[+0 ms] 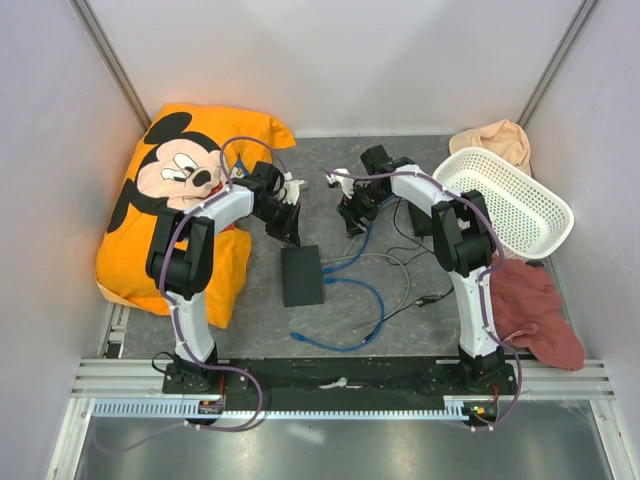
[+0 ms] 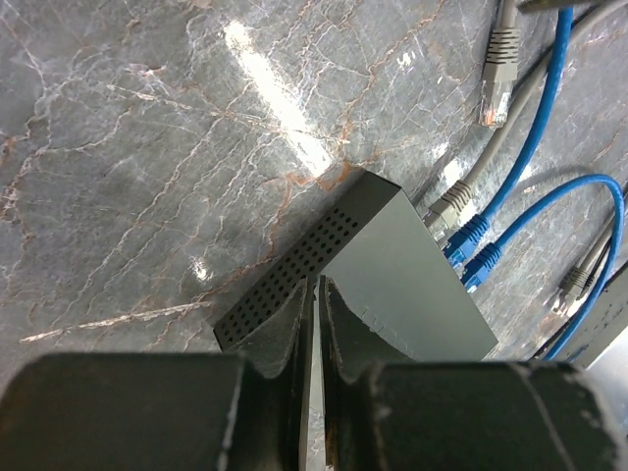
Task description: Pull the plug from the switch port
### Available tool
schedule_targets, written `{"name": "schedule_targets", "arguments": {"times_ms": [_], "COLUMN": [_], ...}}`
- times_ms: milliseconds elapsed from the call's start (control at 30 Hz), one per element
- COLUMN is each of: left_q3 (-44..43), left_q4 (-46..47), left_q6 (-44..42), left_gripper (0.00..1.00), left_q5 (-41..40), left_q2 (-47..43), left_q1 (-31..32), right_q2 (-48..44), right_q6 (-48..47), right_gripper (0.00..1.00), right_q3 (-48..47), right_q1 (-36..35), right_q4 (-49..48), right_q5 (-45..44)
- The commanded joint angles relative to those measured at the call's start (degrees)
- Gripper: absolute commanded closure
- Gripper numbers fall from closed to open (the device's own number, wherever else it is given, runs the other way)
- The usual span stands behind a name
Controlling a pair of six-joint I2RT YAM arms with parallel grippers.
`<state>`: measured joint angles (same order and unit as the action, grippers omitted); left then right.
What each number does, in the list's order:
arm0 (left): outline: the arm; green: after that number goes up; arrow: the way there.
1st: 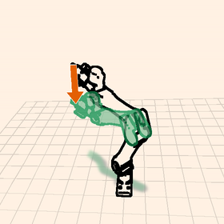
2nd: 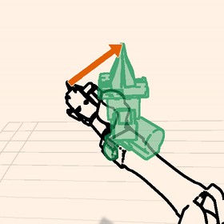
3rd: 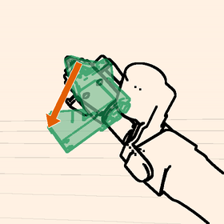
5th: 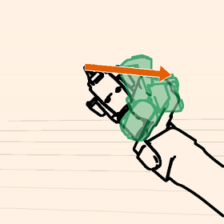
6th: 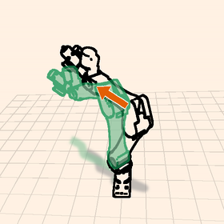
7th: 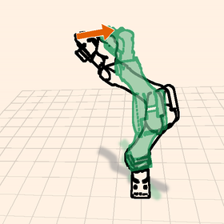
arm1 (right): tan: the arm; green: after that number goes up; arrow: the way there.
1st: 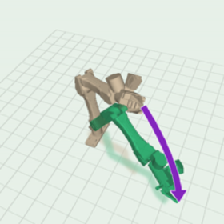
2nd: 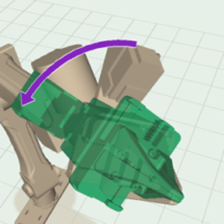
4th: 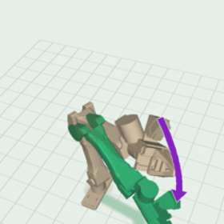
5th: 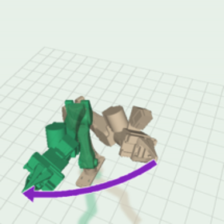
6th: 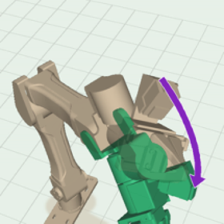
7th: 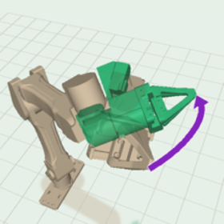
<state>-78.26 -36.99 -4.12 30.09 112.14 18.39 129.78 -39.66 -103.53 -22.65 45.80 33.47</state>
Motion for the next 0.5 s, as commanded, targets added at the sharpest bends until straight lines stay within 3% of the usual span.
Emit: {"name": "schedule_targets", "arguments": {"times_ms": [0, 233, 467], "left_q3": [-1.37, -2.07, -2.07], "left_q4": [1.13, 1.31, 1.4], "left_q6": [-1.59, -1.59, -1.07], "left_gripper": [0.88, 0.89, 0.88], "left_q5": [-0.73, -0.64, -0.03], "left_q2": [0.98, -0.78, -1.04], "left_q1": [0.15, 0.15, 0.15], "right_q2": [-1.1, -7.07, -8.75], "right_q6": [-1.55, -9.79, -19.74], "right_gripper": [0.21, 0.2, 0.28], "right_q3": [2.1, 5.17, 6.58], "right_q1": [-1.25, -1.86, -3.1], "right_q4": [-4.49, -1.87, 3.94], "right_q5": [-4.74, -1.75, -3.59]}}
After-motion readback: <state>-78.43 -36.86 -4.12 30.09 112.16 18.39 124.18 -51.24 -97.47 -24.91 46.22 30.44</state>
